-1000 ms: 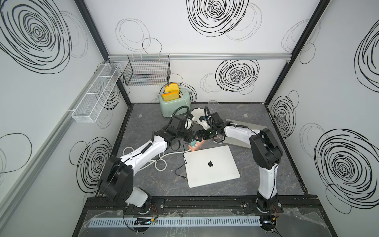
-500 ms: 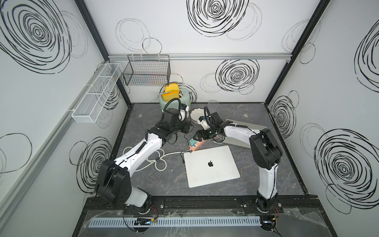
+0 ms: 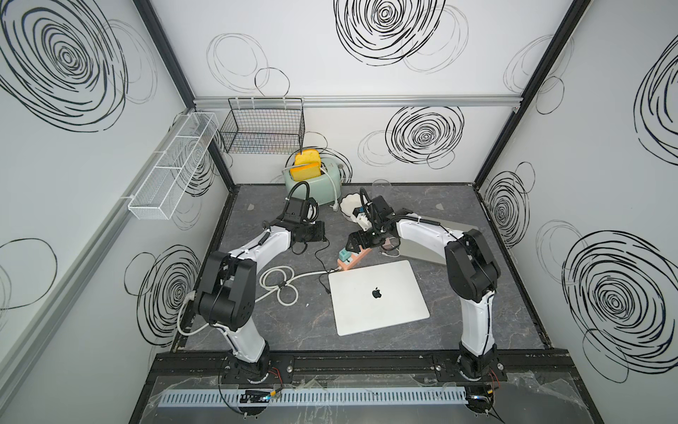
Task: Unplug the laptop charger
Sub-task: Place the charging cable at the center of the board, then remove the plug from the socket.
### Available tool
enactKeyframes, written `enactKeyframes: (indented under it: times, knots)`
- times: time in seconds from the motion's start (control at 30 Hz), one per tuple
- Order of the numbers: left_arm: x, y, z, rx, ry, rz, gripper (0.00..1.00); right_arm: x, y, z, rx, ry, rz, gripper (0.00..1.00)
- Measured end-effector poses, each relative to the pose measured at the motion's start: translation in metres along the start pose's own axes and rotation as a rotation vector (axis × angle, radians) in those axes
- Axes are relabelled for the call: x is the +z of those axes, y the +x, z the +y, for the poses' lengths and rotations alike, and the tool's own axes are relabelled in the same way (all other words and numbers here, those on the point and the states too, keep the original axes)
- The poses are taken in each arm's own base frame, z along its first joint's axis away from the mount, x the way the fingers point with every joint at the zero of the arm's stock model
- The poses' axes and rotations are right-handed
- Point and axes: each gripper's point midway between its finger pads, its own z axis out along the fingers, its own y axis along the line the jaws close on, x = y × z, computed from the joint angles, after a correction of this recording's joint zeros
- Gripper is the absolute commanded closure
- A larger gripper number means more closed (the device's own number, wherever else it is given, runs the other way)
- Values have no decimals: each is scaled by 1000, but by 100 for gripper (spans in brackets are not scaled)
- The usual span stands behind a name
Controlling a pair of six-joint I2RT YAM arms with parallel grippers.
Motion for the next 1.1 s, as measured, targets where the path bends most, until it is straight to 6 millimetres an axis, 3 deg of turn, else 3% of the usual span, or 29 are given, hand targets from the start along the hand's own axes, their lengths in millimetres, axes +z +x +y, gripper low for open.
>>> enactKeyframes:
  times: [0.27, 0.33, 0.43, 0.5, 0.6, 0.83, 0.93, 1.1]
  knots:
    - [40, 11, 14, -62, -4, 76, 80, 8, 12, 32, -60, -66, 38, 9]
    - [49, 12, 17, -73, -5, 91, 70, 9, 14, 36, -70, -70, 46, 9]
    - [53, 12, 17, -76, -1, 98, 47, 11, 18, 41, -83, -70, 60, 9]
    - [51, 10, 17, -88, 4, 96, 38, 11, 18, 40, -89, -62, 65, 9]
    - [41, 8, 16, -98, 10, 82, 36, 13, 15, 38, -96, -44, 70, 10]
    - [-14, 10, 1, -119, 52, 5, 33, 26, 12, 29, -110, 13, 96, 12]
    - [-29, 25, -7, -150, 87, 0, 33, 26, 7, 30, -121, 25, 92, 13]
    - [-28, 67, -10, -215, 116, 62, 34, 32, 7, 32, -151, 46, 109, 26]
